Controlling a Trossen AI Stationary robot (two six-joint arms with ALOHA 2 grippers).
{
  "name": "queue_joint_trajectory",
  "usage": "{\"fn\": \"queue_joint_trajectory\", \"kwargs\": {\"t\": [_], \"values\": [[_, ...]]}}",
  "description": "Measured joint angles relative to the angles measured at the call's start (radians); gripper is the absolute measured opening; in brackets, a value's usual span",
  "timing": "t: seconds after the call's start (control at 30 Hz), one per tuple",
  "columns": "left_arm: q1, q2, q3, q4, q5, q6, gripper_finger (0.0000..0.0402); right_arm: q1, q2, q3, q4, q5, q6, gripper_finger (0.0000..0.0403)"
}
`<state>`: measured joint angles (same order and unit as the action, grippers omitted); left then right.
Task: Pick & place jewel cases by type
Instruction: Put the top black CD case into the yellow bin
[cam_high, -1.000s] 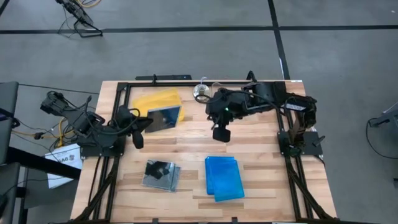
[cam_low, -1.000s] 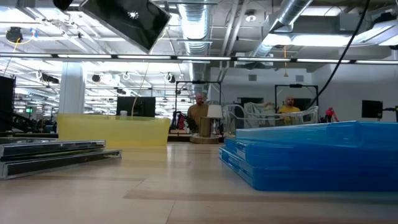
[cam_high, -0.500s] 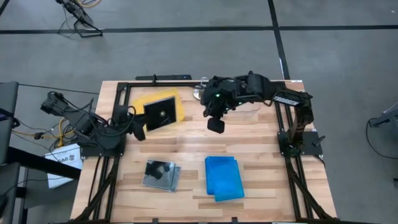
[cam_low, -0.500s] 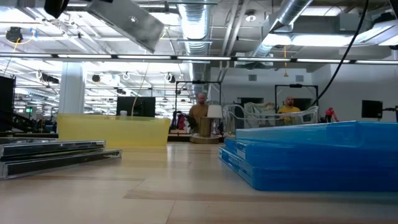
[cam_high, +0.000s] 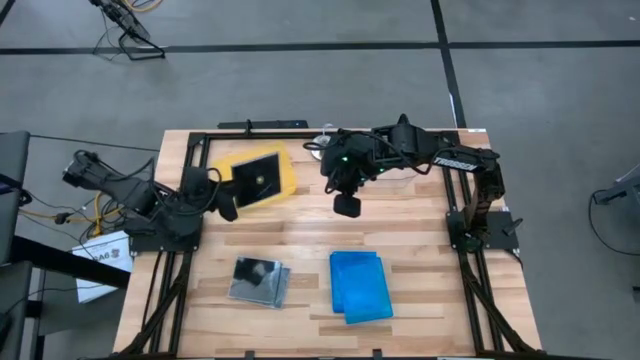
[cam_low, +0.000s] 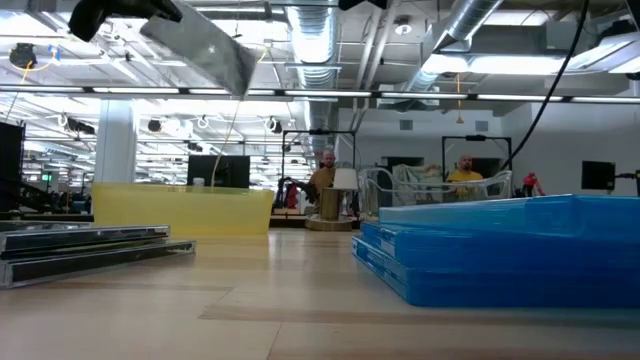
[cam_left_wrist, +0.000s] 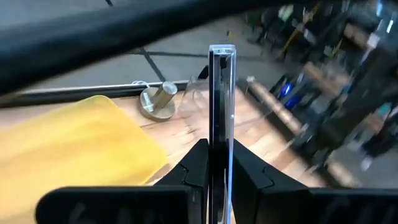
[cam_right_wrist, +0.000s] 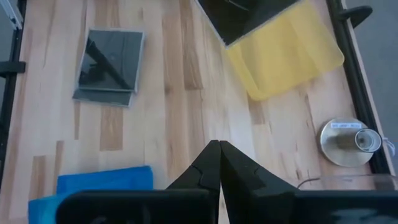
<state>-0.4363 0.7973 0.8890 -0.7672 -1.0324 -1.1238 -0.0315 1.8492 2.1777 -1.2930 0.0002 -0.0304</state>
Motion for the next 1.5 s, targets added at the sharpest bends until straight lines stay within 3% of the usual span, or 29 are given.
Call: {"fn": "queue_joint_trajectory", "kwargs": {"t": [0.3,0.6,0.8,1.1,1.5], "values": [[0.172,0.126,0.063,-0.058,0.203,0.329,0.0026,0.004,0.000,0.000,-0.012,0.001,-0.022,0.0000],[0.309,0.367,0.316,-0.462,0.289,0.459,0.0026,0.005,0.000,0.000,-0.015,0.001,-0.003,0.0000],[0.358,0.539,0.427,-0.641,0.411,0.504,0.0026,0.005,0.000,0.000,-0.015,0.001,0.004,0.0000],[0.360,0.751,0.437,-0.657,0.444,0.673,0.0026,0.005,0.000,0.001,-0.015,0.001,0.005,0.0000],[0.361,0.879,0.439,-0.593,0.426,0.687,0.0035,0.005,0.000,0.001,-0.015,0.001,0.006,0.0000]]}}
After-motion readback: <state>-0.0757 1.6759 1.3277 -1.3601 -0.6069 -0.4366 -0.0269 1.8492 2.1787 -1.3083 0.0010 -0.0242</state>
